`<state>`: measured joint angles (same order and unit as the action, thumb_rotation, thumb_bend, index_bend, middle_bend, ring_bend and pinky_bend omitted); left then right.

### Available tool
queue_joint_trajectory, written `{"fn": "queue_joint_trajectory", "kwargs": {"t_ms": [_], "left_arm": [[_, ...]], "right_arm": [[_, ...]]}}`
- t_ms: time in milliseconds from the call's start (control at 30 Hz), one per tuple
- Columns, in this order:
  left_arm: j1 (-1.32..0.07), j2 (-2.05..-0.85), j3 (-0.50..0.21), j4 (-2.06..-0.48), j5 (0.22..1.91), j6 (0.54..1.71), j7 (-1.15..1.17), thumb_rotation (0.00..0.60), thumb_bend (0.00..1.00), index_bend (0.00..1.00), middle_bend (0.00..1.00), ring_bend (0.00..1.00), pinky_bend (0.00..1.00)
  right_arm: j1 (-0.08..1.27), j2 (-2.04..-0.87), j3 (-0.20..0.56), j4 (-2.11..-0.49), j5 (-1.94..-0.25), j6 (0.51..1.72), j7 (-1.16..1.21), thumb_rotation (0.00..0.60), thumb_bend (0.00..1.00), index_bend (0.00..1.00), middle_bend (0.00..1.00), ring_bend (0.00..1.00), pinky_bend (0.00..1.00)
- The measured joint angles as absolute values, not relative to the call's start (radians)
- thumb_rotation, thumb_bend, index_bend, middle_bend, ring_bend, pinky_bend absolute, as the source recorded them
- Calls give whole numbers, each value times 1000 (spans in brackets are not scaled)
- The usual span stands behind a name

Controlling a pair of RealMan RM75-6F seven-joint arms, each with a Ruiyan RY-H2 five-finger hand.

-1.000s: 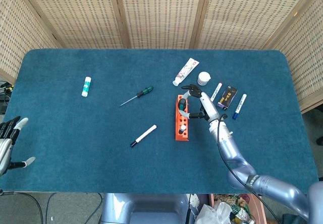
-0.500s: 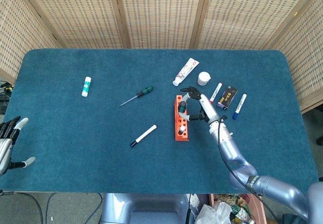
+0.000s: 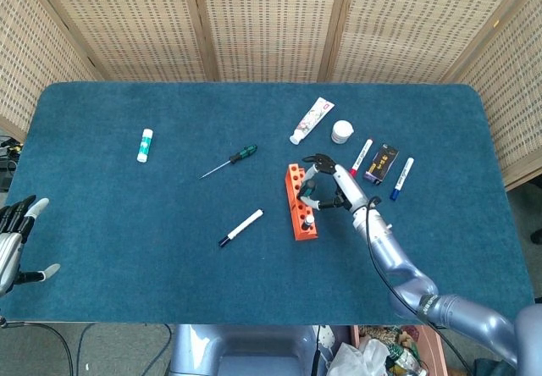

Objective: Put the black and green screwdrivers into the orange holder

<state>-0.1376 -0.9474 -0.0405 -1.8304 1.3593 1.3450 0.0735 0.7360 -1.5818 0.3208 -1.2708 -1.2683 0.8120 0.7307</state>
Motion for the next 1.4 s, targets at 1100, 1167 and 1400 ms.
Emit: {"fn": "queue_joint_trajectory", "kwargs": {"t_ms": [1100, 1167, 1400], "left_arm": [[-136, -945, -40, -1829, 1362, 1348, 67, 600, 0, 0, 0, 0, 0], [-136, -944, -39, -1830, 1364, 1349, 65, 600, 0, 0, 0, 0, 0], [-126, -939, -36, -1828, 1379, 1368, 49, 600, 0, 0, 0, 0, 0]], "right_arm": [[744, -1544, 304, -1307, -1286, 810, 722, 600, 25, 274, 98, 0, 0], [740, -1534, 304, -1313, -1290, 818, 723, 600, 5, 251, 80, 0, 0], [697, -1443, 289, -1362, -1345, 887, 719, 600, 0, 189, 4, 0, 0]]}}
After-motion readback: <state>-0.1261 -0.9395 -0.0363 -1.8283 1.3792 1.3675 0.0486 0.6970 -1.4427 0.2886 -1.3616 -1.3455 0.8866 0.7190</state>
